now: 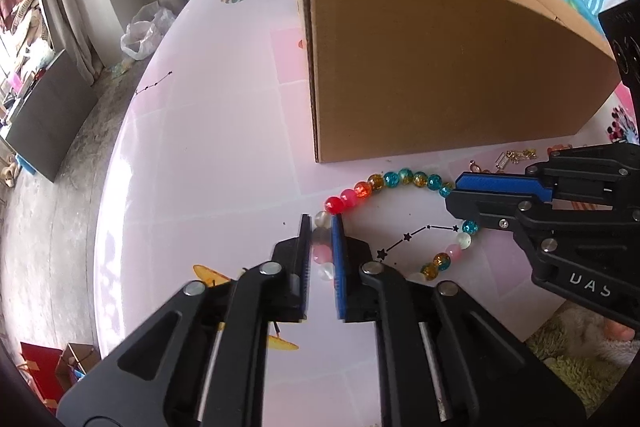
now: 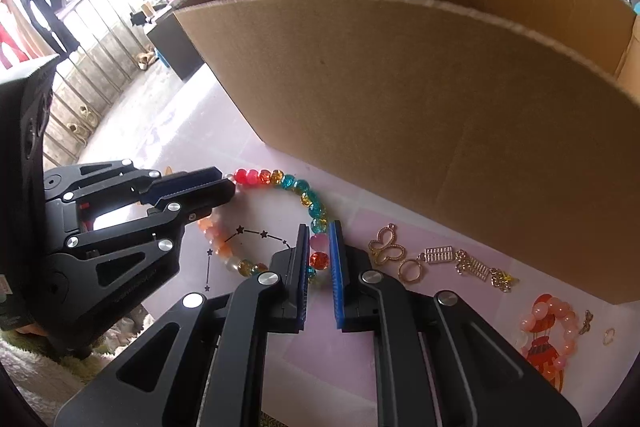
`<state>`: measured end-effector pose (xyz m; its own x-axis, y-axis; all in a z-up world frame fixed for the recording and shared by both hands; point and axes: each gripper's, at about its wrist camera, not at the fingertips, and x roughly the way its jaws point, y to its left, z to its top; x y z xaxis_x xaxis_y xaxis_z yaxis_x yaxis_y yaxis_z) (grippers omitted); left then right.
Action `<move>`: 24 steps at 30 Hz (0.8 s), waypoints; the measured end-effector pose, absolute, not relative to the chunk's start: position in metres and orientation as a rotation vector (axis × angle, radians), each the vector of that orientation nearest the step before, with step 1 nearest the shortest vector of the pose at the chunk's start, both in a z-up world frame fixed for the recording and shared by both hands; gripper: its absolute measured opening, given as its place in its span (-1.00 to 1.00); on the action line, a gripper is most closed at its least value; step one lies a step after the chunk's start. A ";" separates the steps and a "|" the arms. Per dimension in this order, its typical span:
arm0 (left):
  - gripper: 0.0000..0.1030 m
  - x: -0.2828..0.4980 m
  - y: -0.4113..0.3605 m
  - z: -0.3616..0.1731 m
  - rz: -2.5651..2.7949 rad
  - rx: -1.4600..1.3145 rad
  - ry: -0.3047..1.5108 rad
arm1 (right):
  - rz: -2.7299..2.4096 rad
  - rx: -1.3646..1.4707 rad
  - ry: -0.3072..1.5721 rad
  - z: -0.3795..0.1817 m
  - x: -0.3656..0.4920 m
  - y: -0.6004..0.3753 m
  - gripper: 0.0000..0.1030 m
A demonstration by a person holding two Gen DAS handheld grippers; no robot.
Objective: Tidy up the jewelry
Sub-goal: 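Carry the bead bracelet into the box with the right tool and release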
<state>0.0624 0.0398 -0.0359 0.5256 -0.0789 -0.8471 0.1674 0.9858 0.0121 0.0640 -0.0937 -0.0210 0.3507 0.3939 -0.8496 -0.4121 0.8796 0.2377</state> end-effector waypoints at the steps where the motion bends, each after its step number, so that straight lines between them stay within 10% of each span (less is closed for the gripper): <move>1: -0.84 0.061 0.041 -0.034 -0.145 0.095 1.002 | 0.523 -0.019 1.085 -0.019 0.062 -0.094 -0.80; 24: -0.84 0.024 0.021 0.128 -0.274 0.081 0.567 | 0.579 -0.010 0.674 0.123 0.024 -0.128 -0.80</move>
